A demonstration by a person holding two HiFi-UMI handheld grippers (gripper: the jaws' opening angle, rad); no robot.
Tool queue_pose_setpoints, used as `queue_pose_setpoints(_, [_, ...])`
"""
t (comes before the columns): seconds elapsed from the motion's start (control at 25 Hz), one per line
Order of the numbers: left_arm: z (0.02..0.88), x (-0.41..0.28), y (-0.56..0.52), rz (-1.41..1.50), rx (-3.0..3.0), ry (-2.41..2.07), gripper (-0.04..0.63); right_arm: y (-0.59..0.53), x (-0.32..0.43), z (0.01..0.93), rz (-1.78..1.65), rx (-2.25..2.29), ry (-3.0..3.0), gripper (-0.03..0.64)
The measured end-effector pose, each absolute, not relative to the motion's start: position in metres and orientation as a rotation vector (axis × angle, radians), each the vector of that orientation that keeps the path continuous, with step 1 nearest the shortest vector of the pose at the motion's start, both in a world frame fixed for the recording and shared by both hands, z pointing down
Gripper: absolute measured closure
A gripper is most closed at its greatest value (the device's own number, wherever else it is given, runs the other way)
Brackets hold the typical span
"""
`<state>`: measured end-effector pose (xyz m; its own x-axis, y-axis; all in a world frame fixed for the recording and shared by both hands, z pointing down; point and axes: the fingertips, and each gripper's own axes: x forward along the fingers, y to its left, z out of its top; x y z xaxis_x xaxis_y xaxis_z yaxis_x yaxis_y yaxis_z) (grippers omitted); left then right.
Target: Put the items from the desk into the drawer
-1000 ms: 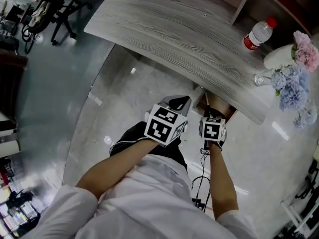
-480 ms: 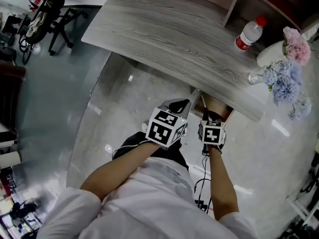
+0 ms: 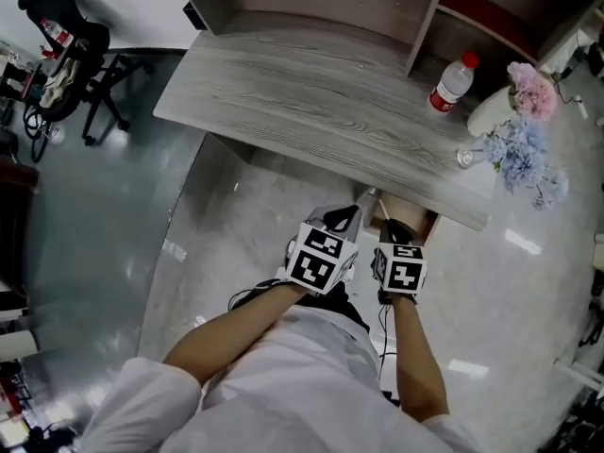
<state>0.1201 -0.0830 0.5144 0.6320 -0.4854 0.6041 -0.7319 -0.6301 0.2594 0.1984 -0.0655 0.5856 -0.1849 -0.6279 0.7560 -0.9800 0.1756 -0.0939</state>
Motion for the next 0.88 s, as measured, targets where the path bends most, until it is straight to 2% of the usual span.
queue_pose_setpoints(0.88, [0.458, 0.061, -0.077, 0.593, 2.561, -0.773, 0.593, -0.055, 0.115, 0.448, 0.667, 1.857, -1.995, 0.615])
